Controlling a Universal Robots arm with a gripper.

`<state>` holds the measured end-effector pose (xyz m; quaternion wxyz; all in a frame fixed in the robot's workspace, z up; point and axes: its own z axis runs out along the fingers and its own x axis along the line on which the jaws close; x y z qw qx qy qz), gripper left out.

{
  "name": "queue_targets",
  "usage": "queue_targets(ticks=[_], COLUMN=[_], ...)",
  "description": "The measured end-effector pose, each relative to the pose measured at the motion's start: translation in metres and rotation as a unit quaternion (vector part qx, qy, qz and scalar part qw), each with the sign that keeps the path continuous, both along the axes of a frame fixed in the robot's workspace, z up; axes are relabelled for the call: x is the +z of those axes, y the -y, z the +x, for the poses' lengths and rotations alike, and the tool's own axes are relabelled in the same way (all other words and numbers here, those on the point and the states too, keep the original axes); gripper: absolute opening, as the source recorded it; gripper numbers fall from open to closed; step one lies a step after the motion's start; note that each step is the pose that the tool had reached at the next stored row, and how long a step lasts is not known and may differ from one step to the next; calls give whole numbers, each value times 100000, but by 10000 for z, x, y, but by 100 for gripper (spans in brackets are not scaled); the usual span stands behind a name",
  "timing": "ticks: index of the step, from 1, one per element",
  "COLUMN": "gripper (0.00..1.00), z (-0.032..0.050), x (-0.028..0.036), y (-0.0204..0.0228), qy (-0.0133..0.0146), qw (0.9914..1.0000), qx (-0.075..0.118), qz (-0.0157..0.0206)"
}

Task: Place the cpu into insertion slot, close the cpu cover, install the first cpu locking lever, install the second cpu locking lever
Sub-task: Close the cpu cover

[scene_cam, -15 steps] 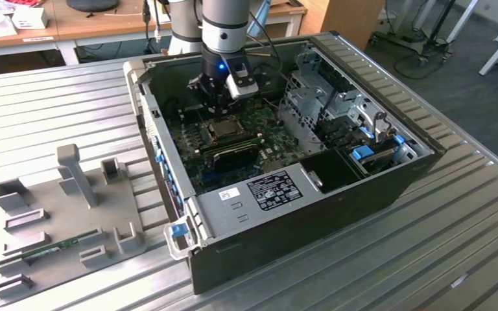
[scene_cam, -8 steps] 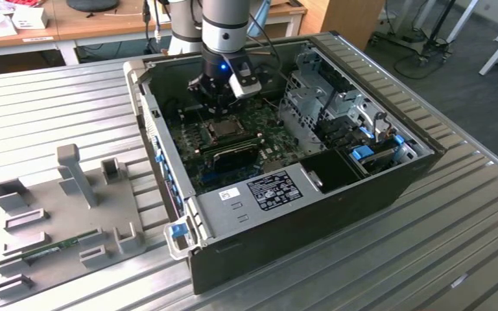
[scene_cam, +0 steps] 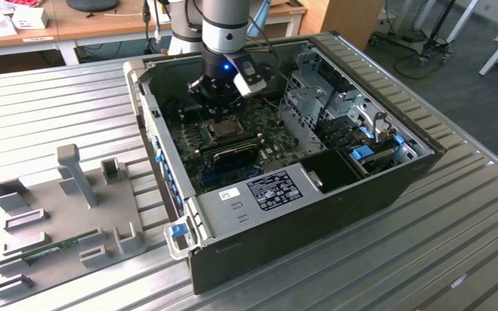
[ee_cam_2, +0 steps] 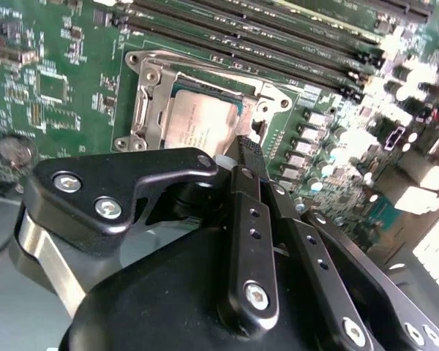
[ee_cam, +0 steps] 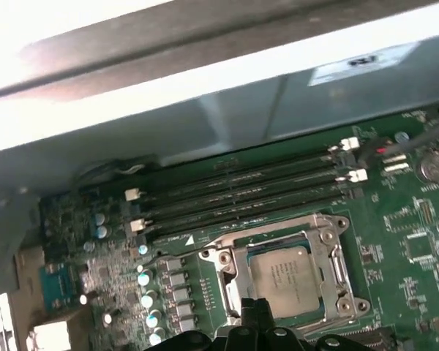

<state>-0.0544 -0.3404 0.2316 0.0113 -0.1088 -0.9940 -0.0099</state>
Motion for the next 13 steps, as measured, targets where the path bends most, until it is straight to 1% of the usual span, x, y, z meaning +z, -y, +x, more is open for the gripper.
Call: queue_targets(ticks=[3, 6, 9, 13], gripper=[11, 11, 11, 11], z=[0, 0, 0, 0], x=[-3, -6, -14, -30], y=[0, 0, 0, 0], qy=[2, 1, 23, 242], qw=[99963, 99854, 99673, 99363], qx=[2707, 5401, 8083, 11269], qz=[3, 0, 6, -17])
